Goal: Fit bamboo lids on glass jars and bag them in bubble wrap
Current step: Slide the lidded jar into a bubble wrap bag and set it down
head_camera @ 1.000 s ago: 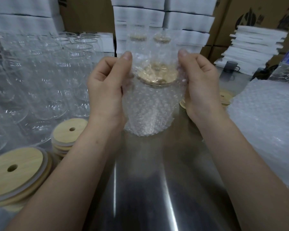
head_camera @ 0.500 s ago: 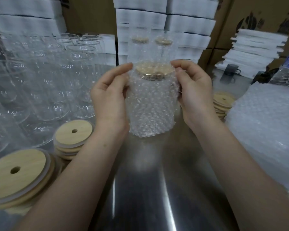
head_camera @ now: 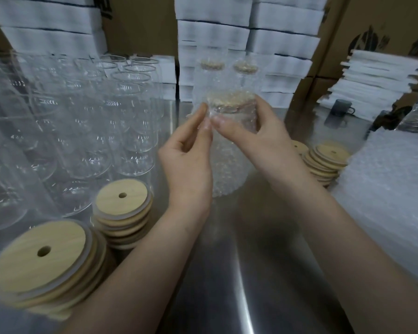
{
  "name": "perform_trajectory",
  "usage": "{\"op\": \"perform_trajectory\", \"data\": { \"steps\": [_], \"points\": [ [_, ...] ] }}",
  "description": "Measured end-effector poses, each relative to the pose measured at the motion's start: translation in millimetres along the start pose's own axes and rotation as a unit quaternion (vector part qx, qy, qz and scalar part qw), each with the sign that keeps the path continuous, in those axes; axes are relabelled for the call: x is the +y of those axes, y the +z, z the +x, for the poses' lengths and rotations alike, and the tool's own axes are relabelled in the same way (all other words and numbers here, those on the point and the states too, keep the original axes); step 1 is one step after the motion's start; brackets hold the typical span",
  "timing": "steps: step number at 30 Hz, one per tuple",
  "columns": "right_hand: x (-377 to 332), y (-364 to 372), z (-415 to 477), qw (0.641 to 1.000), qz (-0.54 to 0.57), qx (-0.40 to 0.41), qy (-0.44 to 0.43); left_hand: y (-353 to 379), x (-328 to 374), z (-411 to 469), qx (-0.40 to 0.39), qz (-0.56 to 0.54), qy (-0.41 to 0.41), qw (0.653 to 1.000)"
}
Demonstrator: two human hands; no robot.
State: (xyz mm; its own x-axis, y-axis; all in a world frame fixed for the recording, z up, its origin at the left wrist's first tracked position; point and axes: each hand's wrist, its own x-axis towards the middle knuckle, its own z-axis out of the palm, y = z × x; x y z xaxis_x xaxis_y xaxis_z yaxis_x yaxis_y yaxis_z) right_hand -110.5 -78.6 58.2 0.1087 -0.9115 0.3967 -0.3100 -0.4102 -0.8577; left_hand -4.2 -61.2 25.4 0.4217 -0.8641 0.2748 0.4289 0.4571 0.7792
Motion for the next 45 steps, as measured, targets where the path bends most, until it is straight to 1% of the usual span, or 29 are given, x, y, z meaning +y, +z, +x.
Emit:
{"op": "perform_trajectory", "data": {
  "steps": [3, 7, 10, 13, 15, 16, 18, 20, 22, 24, 26, 30, 36, 40, 45],
  "points": [
    [3, 4, 10, 0.998, 0.014, -0.024, 0.051, -3, -2, 2, -0.007, 0.056, 0.035, 0.998],
    [3, 7, 26, 0.992, 0.013, -0.054, 0.112, -5, -3, 1, -0.026, 0.095, 0.056, 0.994],
    [-1, 10, 41, 0.988, 0.03, -0.055, 0.14, -8, -8, 5, -0.029, 0.089, 0.052, 0.994],
    [-4, 15, 53, 0.986, 0.001, -0.053, 0.156, -10, -10, 7, -0.027, 0.051, 0.04, 0.998],
    [0, 19, 62, 0.985, -0.011, -0.038, 0.167, -11, -13, 6, -0.035, 0.074, 0.06, 0.995],
    [3, 22, 67, 0.985, -0.012, -0.026, 0.17, -12, -15, 6, -0.038, 0.114, 0.075, 0.99],
    [9, 29, 80, 0.986, -0.002, 0.006, 0.167, -14, -18, 4, -0.031, 0.221, 0.11, 0.968],
    [16, 38, 97, 0.988, 0.017, 0.041, 0.149, -16, -20, 3, -0.015, 0.299, 0.145, 0.943],
    [22, 51, 116, 0.99, 0.01, 0.074, 0.118, -19, -22, 3, -0.008, 0.341, 0.155, 0.927],
    [27, 63, 136, 0.991, -0.003, 0.095, 0.096, -23, -23, 3, -0.013, 0.369, 0.134, 0.92],
    [31, 75, 155, 0.991, -0.022, 0.095, 0.089, -25, -25, 1, -0.026, 0.387, 0.119, 0.914],
    [36, 92, 186, 0.99, -0.078, 0.077, 0.093, -23, -29, 0, -0.035, 0.4, 0.116, 0.908],
    [41, 109, 225, 0.991, -0.083, 0.072, 0.08, -24, -32, 0, -0.058, 0.421, 0.119, 0.897],
    [42, 118, 240, 0.991, -0.085, 0.079, 0.07, -26, -33, 3, -0.067, 0.439, 0.124, 0.888],
    [43, 123, 252, 0.981, -0.145, 0.103, 0.073, -27, -35, 3, -0.068, 0.434, 0.121, 0.89]
  ]
}}
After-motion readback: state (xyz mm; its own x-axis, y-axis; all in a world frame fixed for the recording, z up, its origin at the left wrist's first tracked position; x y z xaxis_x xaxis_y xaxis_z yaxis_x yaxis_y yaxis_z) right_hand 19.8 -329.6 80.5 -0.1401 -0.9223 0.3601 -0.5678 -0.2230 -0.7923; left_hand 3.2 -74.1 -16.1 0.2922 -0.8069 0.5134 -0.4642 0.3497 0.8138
